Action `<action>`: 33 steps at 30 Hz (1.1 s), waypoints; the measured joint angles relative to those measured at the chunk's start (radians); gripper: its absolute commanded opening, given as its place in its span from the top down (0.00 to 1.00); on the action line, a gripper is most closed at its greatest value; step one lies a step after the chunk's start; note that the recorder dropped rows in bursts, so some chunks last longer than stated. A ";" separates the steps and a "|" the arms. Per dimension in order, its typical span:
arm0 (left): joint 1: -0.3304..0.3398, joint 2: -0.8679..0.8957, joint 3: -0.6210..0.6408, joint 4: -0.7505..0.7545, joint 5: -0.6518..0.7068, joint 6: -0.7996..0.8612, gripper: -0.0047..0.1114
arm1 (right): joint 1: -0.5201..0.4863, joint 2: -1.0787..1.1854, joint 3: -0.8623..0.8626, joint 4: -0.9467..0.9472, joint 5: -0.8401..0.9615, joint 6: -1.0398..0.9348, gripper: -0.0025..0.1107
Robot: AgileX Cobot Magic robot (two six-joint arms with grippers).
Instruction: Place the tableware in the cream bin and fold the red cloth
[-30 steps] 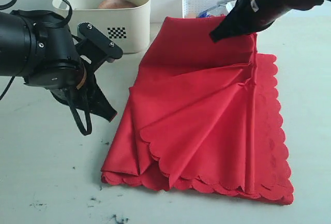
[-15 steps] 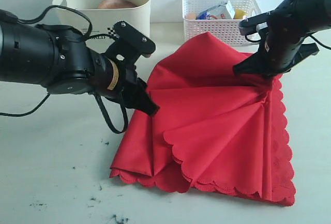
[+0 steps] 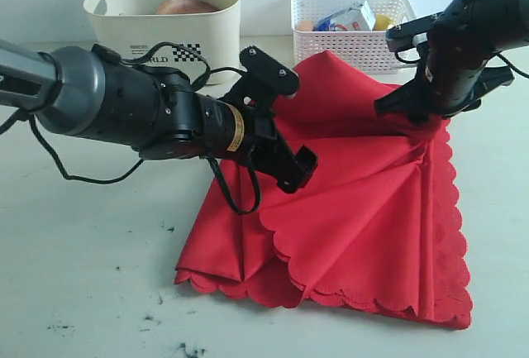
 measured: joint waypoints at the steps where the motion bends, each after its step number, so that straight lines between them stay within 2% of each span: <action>1: 0.000 0.020 -0.018 0.000 0.000 -0.013 0.07 | 0.000 0.000 0.000 0.000 -0.008 0.000 0.56; 2: 0.000 0.026 -0.024 0.000 0.000 -0.016 0.09 | 0.000 0.000 0.000 0.000 -0.012 0.000 0.56; 4: 0.000 0.038 -0.029 0.000 0.000 -0.021 0.19 | 0.000 0.000 0.000 0.007 -0.021 0.000 0.56; 6: 0.000 0.040 -0.029 0.000 0.000 -0.025 0.39 | 0.000 0.000 0.000 0.012 -0.028 0.000 0.56; 10: 0.004 0.026 -0.032 0.000 0.000 -0.036 0.90 | 0.000 0.000 0.000 0.014 -0.036 0.000 0.56; 11: 0.007 0.021 -0.032 0.000 0.000 -0.040 0.95 | 0.000 0.000 0.000 0.014 -0.036 0.000 0.56; 19: 0.124 0.028 -0.036 0.000 0.052 -0.081 0.91 | 0.000 0.000 0.000 0.022 -0.042 0.000 0.56; 21: 0.131 0.049 -0.036 0.000 0.055 -0.081 0.91 | 0.000 0.000 0.000 0.025 -0.043 0.000 0.56; 28: 0.124 0.097 -0.043 0.033 0.078 -0.077 0.91 | 0.000 0.000 0.000 0.033 -0.048 0.000 0.56; 33: 0.046 0.074 -0.043 0.035 0.149 -0.077 0.91 | 0.000 0.000 0.000 0.033 -0.060 0.000 0.56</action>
